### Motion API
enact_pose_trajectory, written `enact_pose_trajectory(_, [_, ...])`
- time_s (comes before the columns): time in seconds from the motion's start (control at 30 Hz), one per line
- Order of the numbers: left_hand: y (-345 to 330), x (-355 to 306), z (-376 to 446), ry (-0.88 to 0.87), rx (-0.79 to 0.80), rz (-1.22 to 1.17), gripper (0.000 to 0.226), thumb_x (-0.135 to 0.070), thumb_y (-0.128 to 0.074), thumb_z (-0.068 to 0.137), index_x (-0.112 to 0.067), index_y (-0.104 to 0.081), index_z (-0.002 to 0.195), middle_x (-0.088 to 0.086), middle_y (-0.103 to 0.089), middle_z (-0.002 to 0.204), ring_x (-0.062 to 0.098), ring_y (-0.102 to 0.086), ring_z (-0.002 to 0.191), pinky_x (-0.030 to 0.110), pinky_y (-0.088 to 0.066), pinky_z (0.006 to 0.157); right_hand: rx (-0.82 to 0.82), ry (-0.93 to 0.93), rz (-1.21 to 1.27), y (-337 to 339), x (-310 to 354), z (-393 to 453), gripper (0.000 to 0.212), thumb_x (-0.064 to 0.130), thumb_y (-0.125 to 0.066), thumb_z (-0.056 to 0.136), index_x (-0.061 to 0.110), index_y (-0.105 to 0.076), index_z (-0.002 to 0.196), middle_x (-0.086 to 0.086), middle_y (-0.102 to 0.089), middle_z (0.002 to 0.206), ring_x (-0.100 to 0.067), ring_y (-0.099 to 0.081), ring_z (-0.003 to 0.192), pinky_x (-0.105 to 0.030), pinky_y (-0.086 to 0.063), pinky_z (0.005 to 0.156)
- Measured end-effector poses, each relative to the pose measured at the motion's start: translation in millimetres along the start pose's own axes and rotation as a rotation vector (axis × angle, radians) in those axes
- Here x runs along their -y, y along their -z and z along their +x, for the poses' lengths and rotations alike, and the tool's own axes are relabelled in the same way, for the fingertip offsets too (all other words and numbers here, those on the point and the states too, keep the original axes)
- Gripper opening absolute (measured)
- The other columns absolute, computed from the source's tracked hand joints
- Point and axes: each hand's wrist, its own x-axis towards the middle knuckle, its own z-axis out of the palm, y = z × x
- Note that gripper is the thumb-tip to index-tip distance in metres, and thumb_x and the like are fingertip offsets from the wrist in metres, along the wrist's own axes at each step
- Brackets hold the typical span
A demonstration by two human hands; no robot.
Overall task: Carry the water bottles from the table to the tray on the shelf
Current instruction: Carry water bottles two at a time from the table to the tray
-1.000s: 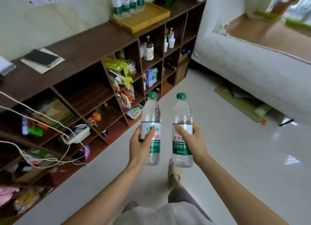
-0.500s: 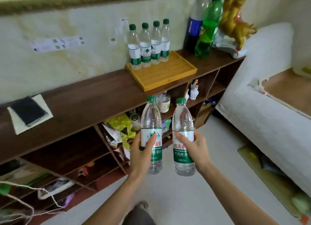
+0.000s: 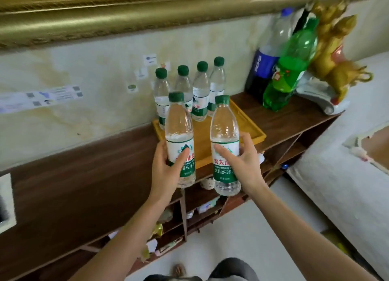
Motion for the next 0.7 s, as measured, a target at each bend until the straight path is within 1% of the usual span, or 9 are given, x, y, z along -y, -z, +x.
enact_pose_trajectory(0.07, [-8.8, 1.0, 24.7, -0.011, -0.033, -0.006, 0.049, -0.016, -0.071, 0.083, -0.027, -0.050, 0.126, -0.009, -0.065, 0.117, -0.001, -0.066, 0.101, 0.019, -0.058, 0.076, 0.062, 0.004, 0.022, 0.1, 2.0, 34.6, 0.038, 0.019, -0.078, 0.078, 0.022, -0.053, 0.107, -0.003, -0.073, 0.100, -0.021, -0.073, 0.088, -0.043, -0.060, 0.075])
enact_pose_trajectory(0.13, [-17.2, 5.2, 46.9, -0.053, -0.085, 0.015, 0.057, -0.015, -0.073, 0.082, -0.021, -0.046, 0.133, -0.002, -0.062, 0.126, 0.010, -0.063, 0.113, 0.031, -0.057, 0.089, 0.143, 0.010, 0.064, -1.2, 1.6, 69.6, 0.041, 0.016, -0.076, 0.081, 0.019, -0.052, 0.114, -0.006, -0.072, 0.105, -0.023, -0.072, 0.093, -0.047, -0.060, 0.080])
enact_pose_trajectory(0.27, [-29.3, 14.2, 74.1, -0.096, -0.197, 0.110, 0.062, -0.011, -0.076, 0.079, -0.025, -0.045, 0.131, -0.002, -0.060, 0.130, 0.014, -0.056, 0.122, 0.040, -0.048, 0.102, 0.328, 0.017, 0.057, -9.7, 0.0, 126.3, 0.049, 0.013, -0.073, 0.083, 0.030, -0.049, 0.122, -0.001, -0.069, 0.115, -0.018, -0.070, 0.103, -0.042, -0.058, 0.086])
enact_pose_trajectory(0.37, [-33.2, 21.0, 88.2, -0.100, -0.265, 0.129, 0.066, -0.005, -0.076, 0.079, -0.018, -0.043, 0.135, -0.002, -0.059, 0.131, 0.012, -0.056, 0.122, 0.036, -0.050, 0.100, 0.456, 0.059, -0.025, -16.6, -5.1, 156.7, 0.058, 0.013, -0.075, 0.082, 0.038, -0.042, 0.123, 0.000, -0.067, 0.120, -0.010, -0.066, 0.108, -0.027, -0.056, 0.088])
enact_pose_trajectory(0.43, [-34.6, 21.9, 94.4, -0.081, -0.317, 0.118, 0.068, -0.003, -0.076, 0.079, -0.016, -0.042, 0.137, 0.000, -0.059, 0.132, 0.011, -0.058, 0.120, 0.026, -0.054, 0.092, 0.517, 0.077, -0.055, -21.2, -9.4, 169.6, 0.061, 0.012, -0.074, 0.082, 0.045, -0.038, 0.118, 0.000, -0.067, 0.121, -0.007, -0.064, 0.110, -0.017, -0.053, 0.085])
enact_pose_trajectory(0.5, [-34.2, 23.2, 98.6, -0.077, -0.369, 0.113, 0.068, 0.001, -0.075, 0.078, -0.014, -0.041, 0.136, 0.001, -0.059, 0.131, 0.009, -0.060, 0.117, 0.017, -0.054, 0.083, 0.535, 0.080, -0.059, -25.1, -16.6, 178.7, 0.062, 0.011, -0.075, 0.081, 0.042, -0.037, 0.120, 0.000, -0.066, 0.122, -0.008, -0.063, 0.113, -0.022, -0.052, 0.089])
enact_pose_trajectory(0.57, [-33.0, 25.0, 104.1, -0.094, -0.388, 0.125, 0.069, 0.003, -0.075, 0.078, -0.012, -0.041, 0.136, 0.003, -0.059, 0.131, 0.011, -0.060, 0.117, 0.021, -0.053, 0.089, 0.552, 0.095, -0.056, -28.5, -23.4, 184.1, 0.065, 0.009, -0.076, 0.079, 0.040, -0.038, 0.121, 0.001, -0.065, 0.122, -0.007, -0.063, 0.113, -0.022, -0.052, 0.089])
enact_pose_trajectory(0.63, [-30.9, 28.8, 107.3, -0.093, -0.375, 0.130, 0.070, 0.002, -0.076, 0.077, -0.010, -0.041, 0.137, 0.004, -0.059, 0.131, 0.014, -0.059, 0.120, 0.026, -0.050, 0.098, 0.557, 0.113, -0.063, -30.8, -30.2, 186.2, 0.070, 0.005, -0.078, 0.077, 0.046, -0.038, 0.118, 0.001, -0.064, 0.123, -0.007, -0.063, 0.113, -0.023, -0.052, 0.090])
enact_pose_trajectory(0.7, [-29.1, 31.6, 108.0, -0.085, -0.365, 0.146, 0.070, 0.002, -0.076, 0.077, -0.009, -0.042, 0.137, 0.002, -0.061, 0.129, 0.012, -0.059, 0.119, 0.025, -0.049, 0.099, 0.548, 0.128, -0.077, -31.4, -33.5, 185.8, 0.074, 0.003, -0.078, 0.076, 0.047, -0.038, 0.119, 0.001, -0.064, 0.123, -0.008, -0.063, 0.114, -0.025, -0.052, 0.092])
